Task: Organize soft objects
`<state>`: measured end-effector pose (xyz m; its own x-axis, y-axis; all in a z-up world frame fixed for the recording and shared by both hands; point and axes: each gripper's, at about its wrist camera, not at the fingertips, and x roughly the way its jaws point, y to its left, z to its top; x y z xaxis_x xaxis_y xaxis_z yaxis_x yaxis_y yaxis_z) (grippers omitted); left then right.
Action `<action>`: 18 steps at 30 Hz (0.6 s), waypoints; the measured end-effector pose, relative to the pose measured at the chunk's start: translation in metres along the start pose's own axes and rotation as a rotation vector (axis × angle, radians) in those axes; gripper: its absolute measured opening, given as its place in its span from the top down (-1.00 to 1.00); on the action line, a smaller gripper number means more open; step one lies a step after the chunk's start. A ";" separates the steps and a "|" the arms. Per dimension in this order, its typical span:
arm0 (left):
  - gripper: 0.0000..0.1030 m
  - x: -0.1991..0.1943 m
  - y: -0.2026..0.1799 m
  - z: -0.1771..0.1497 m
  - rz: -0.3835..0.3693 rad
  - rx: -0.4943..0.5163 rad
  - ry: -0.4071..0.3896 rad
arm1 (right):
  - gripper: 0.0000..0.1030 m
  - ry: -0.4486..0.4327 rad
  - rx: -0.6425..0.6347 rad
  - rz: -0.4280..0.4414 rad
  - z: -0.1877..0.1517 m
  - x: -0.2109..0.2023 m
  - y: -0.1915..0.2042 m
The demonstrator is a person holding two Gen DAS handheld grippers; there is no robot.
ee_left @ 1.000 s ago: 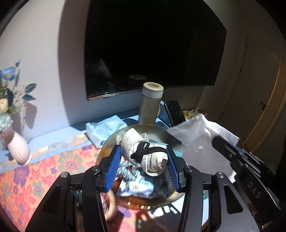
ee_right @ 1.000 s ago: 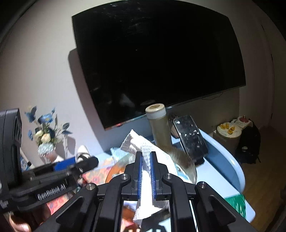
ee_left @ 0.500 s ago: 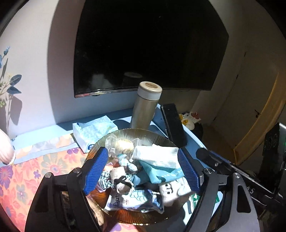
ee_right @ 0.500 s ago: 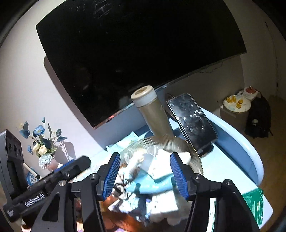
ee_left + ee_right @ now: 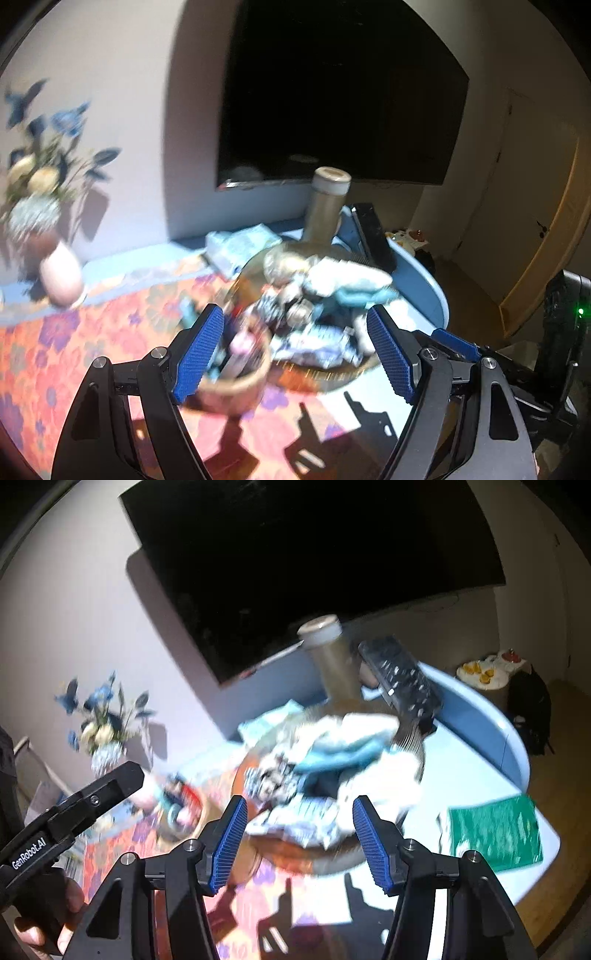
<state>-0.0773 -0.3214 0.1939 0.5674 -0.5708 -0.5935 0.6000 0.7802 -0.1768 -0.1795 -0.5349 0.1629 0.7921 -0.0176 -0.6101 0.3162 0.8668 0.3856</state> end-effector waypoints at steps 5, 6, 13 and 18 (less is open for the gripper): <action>-0.53 -0.025 0.032 -0.032 0.120 -0.024 -0.005 | -0.12 0.047 -0.044 0.027 -0.028 0.001 0.029; -0.53 -0.029 0.039 -0.036 0.145 -0.028 -0.007 | -0.12 0.053 -0.051 0.038 -0.032 0.003 0.037; -0.53 -0.068 0.112 -0.068 0.371 -0.101 -0.031 | -0.14 0.110 -0.181 0.164 -0.070 0.033 0.126; -0.53 -0.080 0.162 -0.086 0.543 -0.115 -0.054 | -0.14 0.117 -0.272 0.198 -0.093 0.062 0.181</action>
<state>-0.0746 -0.1275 0.1450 0.8077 -0.0890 -0.5829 0.1497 0.9871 0.0567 -0.1214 -0.3323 0.1301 0.7543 0.2078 -0.6227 -0.0008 0.9489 0.3156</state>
